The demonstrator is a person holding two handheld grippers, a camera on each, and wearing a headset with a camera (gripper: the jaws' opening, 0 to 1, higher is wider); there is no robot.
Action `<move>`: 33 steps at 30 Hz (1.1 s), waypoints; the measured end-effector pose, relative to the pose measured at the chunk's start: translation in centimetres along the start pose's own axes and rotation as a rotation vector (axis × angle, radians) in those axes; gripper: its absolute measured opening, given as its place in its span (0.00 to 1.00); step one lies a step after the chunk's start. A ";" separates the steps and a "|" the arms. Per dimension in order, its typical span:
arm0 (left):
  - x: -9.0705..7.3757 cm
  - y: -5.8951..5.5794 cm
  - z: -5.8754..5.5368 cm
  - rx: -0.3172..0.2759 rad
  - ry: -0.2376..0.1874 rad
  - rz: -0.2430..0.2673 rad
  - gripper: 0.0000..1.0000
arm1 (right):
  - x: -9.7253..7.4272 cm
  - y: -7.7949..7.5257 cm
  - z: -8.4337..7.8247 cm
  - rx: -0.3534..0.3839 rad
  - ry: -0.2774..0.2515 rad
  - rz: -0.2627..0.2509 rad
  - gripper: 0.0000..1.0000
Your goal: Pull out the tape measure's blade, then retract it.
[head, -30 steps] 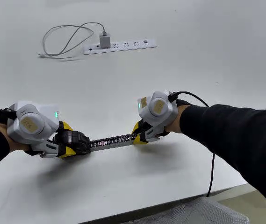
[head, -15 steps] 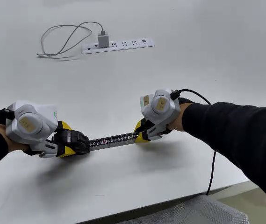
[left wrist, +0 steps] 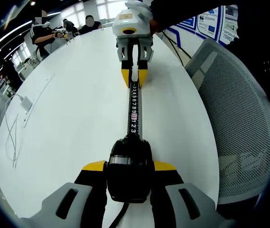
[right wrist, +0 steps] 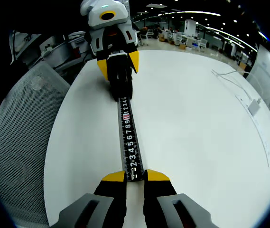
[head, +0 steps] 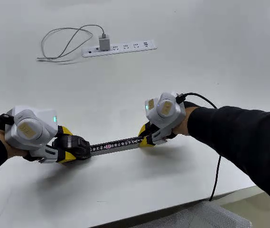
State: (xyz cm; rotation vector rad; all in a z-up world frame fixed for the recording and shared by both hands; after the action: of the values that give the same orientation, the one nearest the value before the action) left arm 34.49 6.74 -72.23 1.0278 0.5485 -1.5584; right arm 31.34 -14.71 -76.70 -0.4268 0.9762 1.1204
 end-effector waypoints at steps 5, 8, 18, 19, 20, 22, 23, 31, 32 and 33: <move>0.0 0.0 0.0 0.002 -0.001 0.000 0.30 | -0.2 0.1 -0.3 0.000 0.000 -0.001 0.09; 0.0 0.0 0.0 0.002 -0.001 0.000 0.30 | -0.3 0.1 -0.4 0.001 -0.001 0.000 0.09; 0.0 -0.1 0.0 0.002 -0.001 0.000 0.30 | -0.8 0.0 -1.0 0.008 -0.004 0.001 0.09; 0.0 -0.1 0.0 0.001 -0.001 0.000 0.30 | -0.9 -0.1 -1.0 0.014 -0.003 0.001 0.09; 0.0 -0.1 0.0 0.002 -0.001 0.000 0.30 | -0.9 -0.1 -1.1 0.016 -0.003 0.001 0.09; 0.0 -0.1 0.0 -0.001 -0.001 0.002 0.30 | -1.1 -0.2 -1.2 0.016 -0.003 0.000 0.09; 0.0 -0.1 0.0 0.000 -0.001 0.002 0.30 | -1.1 -0.2 -1.2 0.016 -0.002 0.000 0.09; -0.1 -0.1 0.1 0.002 0.000 0.002 0.30 | -1.4 -0.3 -1.5 0.015 0.003 -0.004 0.09; -0.1 -0.1 0.1 0.002 0.000 0.002 0.30 | -1.4 -0.3 -1.5 0.012 0.004 -0.005 0.09; -0.1 -0.2 0.1 0.002 0.000 0.002 0.30 | -1.4 -0.3 -1.6 0.012 0.006 -0.005 0.09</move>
State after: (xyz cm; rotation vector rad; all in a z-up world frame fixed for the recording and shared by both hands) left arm 34.32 6.77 -72.18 1.0302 0.5455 -1.5573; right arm 30.82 -16.78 -76.41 -0.4224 0.9860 1.1084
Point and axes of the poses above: the centre of the closed fingertips' face, and the gripper's own axes: x roughly forward along the fingers, y roughly to its left, z roughly out of its top, the point moved 5 cm from there along -x, roughly backward along the fingers, and after that the axes turned 11 degrees about x, right-handed, at the moved point
